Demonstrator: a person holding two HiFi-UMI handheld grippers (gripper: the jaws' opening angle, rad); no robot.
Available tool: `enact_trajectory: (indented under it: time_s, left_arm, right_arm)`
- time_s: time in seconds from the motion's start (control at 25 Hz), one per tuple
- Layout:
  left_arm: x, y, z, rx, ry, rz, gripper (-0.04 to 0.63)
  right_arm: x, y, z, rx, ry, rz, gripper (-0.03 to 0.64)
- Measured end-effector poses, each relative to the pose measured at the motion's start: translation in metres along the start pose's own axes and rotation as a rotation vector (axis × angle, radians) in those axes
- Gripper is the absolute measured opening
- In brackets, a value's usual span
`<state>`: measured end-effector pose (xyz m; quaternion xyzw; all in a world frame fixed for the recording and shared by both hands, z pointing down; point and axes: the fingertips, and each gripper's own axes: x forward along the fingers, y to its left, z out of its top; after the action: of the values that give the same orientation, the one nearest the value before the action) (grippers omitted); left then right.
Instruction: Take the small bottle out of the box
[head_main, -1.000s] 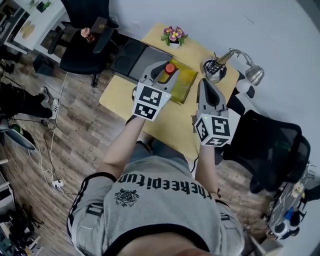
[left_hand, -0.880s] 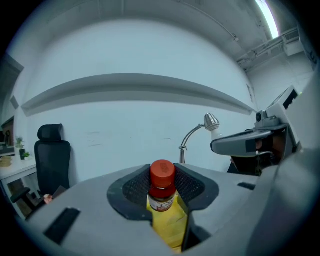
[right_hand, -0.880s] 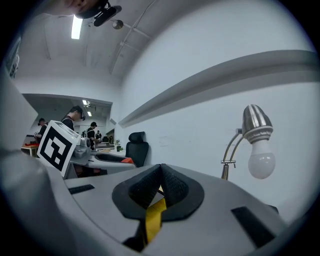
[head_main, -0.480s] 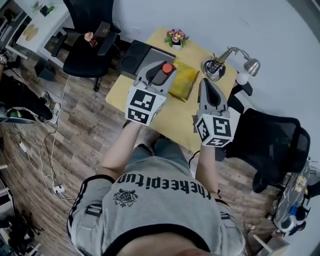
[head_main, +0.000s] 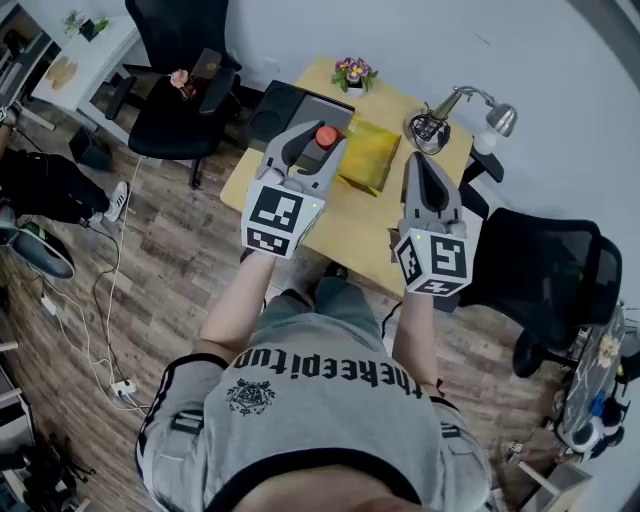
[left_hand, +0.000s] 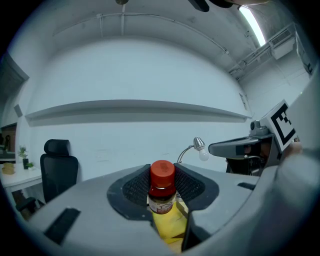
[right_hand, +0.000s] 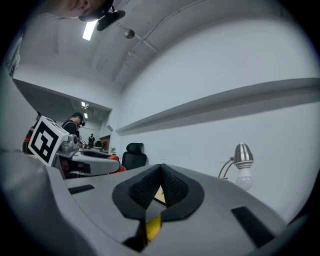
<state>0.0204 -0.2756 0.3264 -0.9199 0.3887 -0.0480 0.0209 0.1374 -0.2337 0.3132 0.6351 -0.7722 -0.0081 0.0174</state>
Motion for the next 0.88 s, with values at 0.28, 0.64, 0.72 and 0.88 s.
enact_trajectory:
  time_s: [0.28,0.64,0.72,0.88]
  left_arm:
    - [-0.029,0.003,0.011,0.010,-0.039,0.007,0.146]
    - [-0.064,0.005,0.026,0.005,-0.096,0.019,0.146]
    - [-0.072,0.005,0.030,0.003,-0.111,0.020,0.146]
    - [-0.082,0.004,0.032,0.004,-0.127,0.025,0.146]
  right_arm:
    - [-0.021,0.012,0.011,-0.004,-0.036,-0.036,0.002]
    - [-0.048,0.027,0.023,-0.022,-0.071,-0.069,0.002]
    - [-0.053,0.031,0.026,-0.025,-0.078,-0.074,0.002]
    - [-0.062,0.035,0.026,-0.021,-0.088,-0.083,0.002]
